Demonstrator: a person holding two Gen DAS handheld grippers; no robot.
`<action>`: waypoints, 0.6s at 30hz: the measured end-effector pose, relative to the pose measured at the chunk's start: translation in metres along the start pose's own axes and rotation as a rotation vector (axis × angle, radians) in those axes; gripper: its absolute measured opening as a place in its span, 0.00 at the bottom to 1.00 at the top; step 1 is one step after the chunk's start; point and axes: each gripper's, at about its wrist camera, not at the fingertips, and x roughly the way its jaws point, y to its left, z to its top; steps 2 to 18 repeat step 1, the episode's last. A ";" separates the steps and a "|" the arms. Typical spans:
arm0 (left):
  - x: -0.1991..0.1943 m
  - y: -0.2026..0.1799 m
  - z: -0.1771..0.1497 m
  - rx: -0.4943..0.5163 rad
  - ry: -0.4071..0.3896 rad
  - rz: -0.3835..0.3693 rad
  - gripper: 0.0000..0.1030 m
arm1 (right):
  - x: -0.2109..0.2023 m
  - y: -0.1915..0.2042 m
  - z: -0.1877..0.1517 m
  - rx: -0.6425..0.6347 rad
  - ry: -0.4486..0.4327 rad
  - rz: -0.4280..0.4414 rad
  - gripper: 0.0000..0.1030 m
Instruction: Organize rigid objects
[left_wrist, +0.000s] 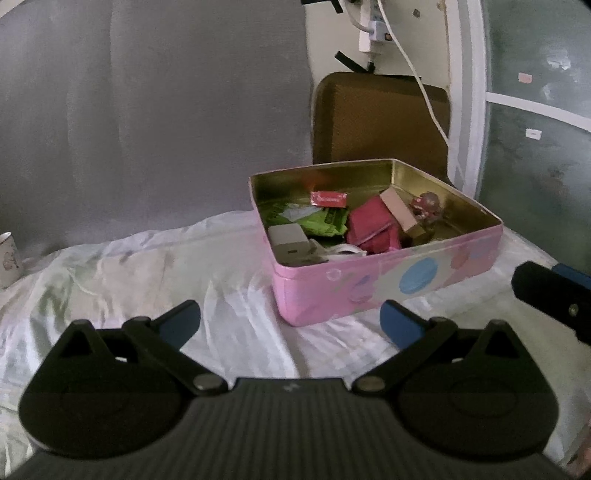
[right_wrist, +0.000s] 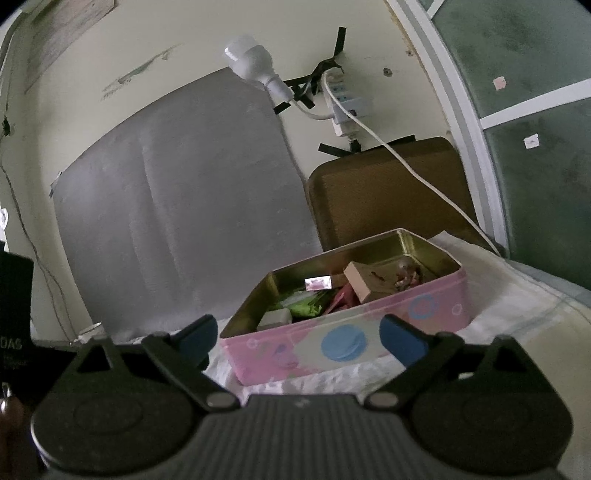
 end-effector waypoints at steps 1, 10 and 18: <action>0.000 -0.001 0.000 0.003 0.002 -0.005 1.00 | 0.000 0.000 0.000 0.001 0.001 -0.002 0.96; 0.000 -0.001 0.000 0.003 0.002 -0.005 1.00 | 0.000 0.000 0.000 0.001 0.001 -0.002 0.96; 0.000 -0.001 0.000 0.003 0.002 -0.005 1.00 | 0.000 0.000 0.000 0.001 0.001 -0.002 0.96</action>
